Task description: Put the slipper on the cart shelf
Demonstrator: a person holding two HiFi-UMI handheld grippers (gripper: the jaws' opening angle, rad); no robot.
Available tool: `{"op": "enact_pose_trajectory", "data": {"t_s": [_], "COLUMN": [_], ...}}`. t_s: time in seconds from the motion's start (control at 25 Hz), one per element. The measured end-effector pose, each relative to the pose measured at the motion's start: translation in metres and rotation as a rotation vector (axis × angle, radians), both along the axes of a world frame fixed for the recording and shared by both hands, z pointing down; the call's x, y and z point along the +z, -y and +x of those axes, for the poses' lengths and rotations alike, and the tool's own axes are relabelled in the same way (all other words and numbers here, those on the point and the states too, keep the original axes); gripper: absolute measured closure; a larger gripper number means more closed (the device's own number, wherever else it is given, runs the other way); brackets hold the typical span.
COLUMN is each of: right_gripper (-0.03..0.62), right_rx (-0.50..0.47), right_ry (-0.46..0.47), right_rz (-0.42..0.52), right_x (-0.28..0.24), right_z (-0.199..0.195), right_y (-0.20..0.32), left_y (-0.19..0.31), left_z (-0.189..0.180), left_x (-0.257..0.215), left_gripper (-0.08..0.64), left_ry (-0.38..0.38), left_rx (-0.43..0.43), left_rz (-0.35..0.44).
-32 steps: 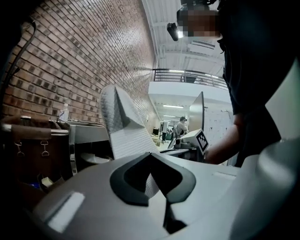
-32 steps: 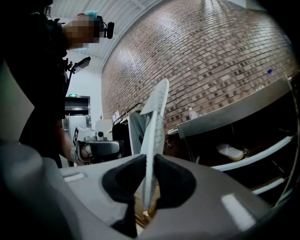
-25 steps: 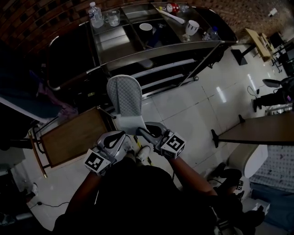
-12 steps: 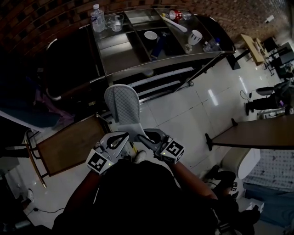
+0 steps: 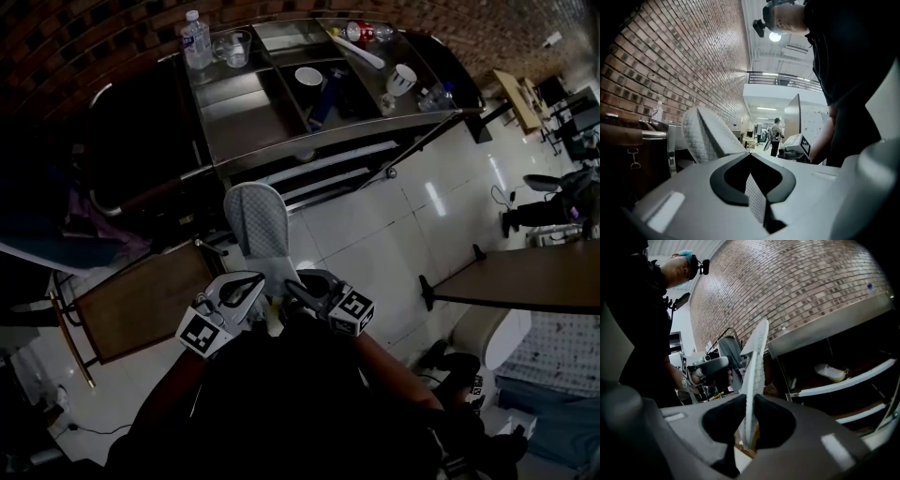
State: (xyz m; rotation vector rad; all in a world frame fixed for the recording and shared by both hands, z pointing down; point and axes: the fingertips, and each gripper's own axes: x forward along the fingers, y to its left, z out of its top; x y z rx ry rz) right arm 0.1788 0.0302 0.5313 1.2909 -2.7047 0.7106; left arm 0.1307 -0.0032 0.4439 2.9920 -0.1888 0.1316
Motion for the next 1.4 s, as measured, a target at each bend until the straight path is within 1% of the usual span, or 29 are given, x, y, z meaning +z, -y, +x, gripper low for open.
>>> {"op": "enact_pose_trajectory", "data": {"t_s": [0.24, 0.4, 0.52, 0.72, 1.04, 1.16, 1.4], "right_gripper": [0.534, 0.534, 0.534, 0.534, 0.534, 0.534, 0.534], "right_rx": [-0.011, -0.038, -0.046, -0.074, -0.093, -0.088, -0.052], "right_ry": [0.06, 0.142, 0.206, 0.261, 0.328, 0.342, 0.344], "right_rz": [-0.1, -0.156, -0.227, -0.34, -0.462, -0.492, -0.495], "right_x": [0.04, 0.054, 0.064, 0.077, 0.1, 0.109, 0.119], "right_z": [0.028, 0.039, 0.046, 0.049, 0.048, 0.05, 0.063], "right_y": [0.001, 0.007, 0.011, 0.024, 0.043, 0.054, 0.086], "left_y": [0.009, 0.012, 0.013, 0.021, 0.041, 0.052, 0.072], "left_z": [0.016, 0.028, 0.038, 0.049, 0.067, 0.072, 0.076], "left_x": [0.004, 0.008, 0.011, 0.017, 0.024, 0.028, 0.039], "left_gripper": [0.56, 0.56, 0.56, 0.56, 0.56, 0.56, 0.56], "left_ry": [0.012, 0.027, 0.04, 0.055, 0.059, 0.06, 0.06], "left_rx": [-0.06, -0.088, -0.1, -0.121, -0.127, -0.136, -0.191], "left_rz": [0.0, 0.004, 0.017, 0.035, 0.05, 0.055, 0.047]}}
